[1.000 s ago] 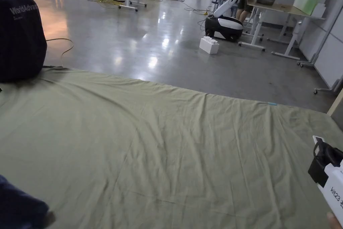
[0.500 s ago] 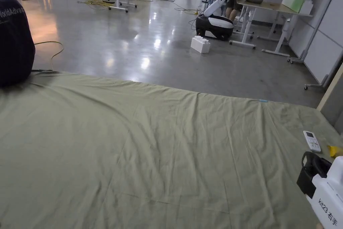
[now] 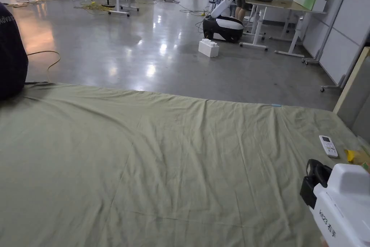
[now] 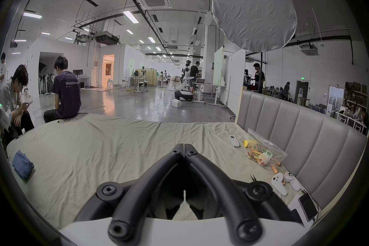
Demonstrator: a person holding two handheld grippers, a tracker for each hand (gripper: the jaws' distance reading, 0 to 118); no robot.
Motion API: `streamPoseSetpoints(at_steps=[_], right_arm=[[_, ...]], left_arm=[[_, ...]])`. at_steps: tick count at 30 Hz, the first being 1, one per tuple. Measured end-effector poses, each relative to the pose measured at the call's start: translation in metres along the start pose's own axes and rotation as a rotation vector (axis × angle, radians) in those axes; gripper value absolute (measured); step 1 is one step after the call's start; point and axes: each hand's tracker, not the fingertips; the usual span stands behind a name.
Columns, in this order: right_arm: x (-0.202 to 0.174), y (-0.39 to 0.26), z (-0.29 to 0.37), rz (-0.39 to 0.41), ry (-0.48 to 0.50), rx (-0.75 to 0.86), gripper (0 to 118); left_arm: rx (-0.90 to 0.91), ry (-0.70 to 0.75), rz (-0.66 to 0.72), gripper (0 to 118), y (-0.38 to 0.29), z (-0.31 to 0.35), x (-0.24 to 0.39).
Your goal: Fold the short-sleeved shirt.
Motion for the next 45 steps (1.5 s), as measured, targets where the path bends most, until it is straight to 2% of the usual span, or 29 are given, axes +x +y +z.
streamPoseSetpoints(at_steps=[5, 7, 10, 16, 19, 21, 25, 27, 30, 37, 45], right_arm=[[-0.005, -0.01, -0.006, 0.004, 0.007, -0.003, 0], [-0.007, -0.014, -0.007, 0.005, 0.011, -0.008, 0], [-0.007, -0.021, -0.008, -0.002, 0.011, -0.019, 0], [-0.007, -0.031, -0.006, -0.003, -0.011, -0.012, 0], [-0.01, -0.035, -0.002, 0.012, -0.02, 0.005, 0], [-0.012, -0.037, 0.001, 0.035, -0.021, 0.011, 0], [-0.014, -0.042, 0.005, 0.029, -0.014, 0.007, 0], [-0.016, -0.044, 0.006, 0.024, -0.009, 0.015, 0], [-0.02, -0.047, 0.009, 0.013, -0.008, 0.026, 0], [-0.026, -0.05, 0.01, -0.005, -0.015, 0.04, 0], [-0.024, -0.051, 0.011, -0.02, -0.011, 0.036, 0]], left_arm=[[0.225, -0.163, 0.029, 62, -0.003, 0.066, 0.055], [0.294, -0.216, 0.032, 62, -0.006, 0.037, 0.071], [0.404, -0.271, 0.055, 62, -0.012, 0.072, 0.117], [0.59, -0.354, 0.22, 62, -0.019, 0.142, 0.19], [0.654, -0.382, 0.243, 59, -0.021, 0.159, 0.214], [0.69, -0.412, 0.233, 48, -0.02, 0.172, 0.226], [0.757, -0.415, 0.207, 22, -0.019, 0.193, 0.249], [0.778, -0.424, 0.193, 13, -0.021, 0.206, 0.261], [0.796, -0.434, 0.182, 6, -0.021, 0.223, 0.273], [0.784, -0.497, 0.186, 5, -0.024, 0.23, 0.285], [0.765, -0.495, 0.188, 5, -0.025, 0.231, 0.288]])
